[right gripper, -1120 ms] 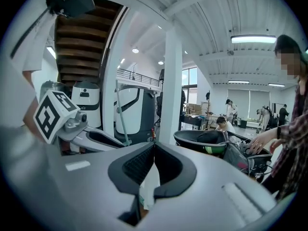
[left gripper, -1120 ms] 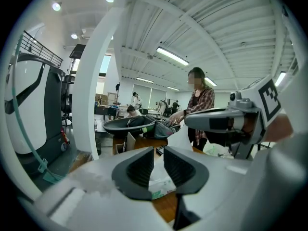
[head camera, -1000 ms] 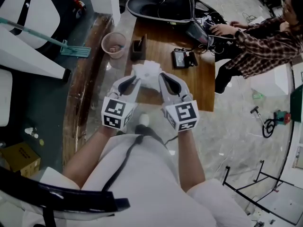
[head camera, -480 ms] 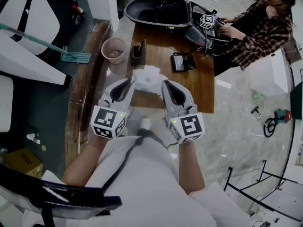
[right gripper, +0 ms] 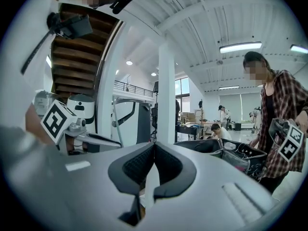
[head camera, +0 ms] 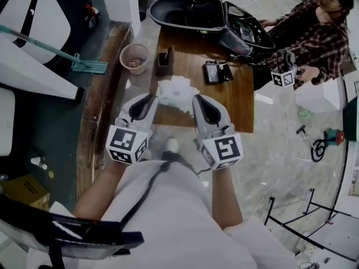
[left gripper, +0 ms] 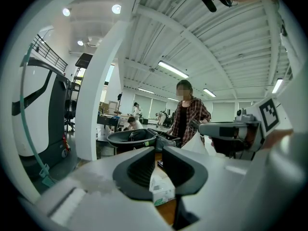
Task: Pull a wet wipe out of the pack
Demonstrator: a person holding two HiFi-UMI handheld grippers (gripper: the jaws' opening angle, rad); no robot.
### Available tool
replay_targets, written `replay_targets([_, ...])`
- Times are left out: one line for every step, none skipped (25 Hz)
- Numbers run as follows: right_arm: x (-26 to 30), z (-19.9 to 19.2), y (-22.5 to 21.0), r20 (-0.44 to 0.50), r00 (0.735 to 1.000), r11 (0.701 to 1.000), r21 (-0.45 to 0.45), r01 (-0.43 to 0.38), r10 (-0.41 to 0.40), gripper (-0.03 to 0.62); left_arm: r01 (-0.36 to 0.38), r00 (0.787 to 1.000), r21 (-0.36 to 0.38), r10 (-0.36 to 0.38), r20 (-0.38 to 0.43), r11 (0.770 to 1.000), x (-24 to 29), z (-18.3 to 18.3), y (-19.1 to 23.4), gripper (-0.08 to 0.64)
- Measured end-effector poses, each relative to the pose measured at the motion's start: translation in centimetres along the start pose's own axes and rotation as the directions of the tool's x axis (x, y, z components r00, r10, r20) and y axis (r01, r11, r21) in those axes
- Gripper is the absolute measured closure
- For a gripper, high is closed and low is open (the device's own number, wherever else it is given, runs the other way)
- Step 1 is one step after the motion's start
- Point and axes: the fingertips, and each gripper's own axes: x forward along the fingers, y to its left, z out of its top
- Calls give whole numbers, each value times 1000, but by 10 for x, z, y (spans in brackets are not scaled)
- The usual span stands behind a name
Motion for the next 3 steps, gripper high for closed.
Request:
replay_targets([0, 0, 0, -2, 1000, 1000, -2, 1, -1, 583, 0, 1000, 0, 0, 1, 1000, -1, 0, 0, 505])
replay_targets([-1, 0, 1, -4, 1000, 1000, -3, 1, -1, 583, 1, 1000, 0, -1, 2, 1000, -1, 0, 0, 505])
replay_targets([-1, -1, 1, -6, 1000, 1000, -5, 2, -2, 583, 1, 1000, -1, -1, 3, 1000, -2, 0, -1, 505])
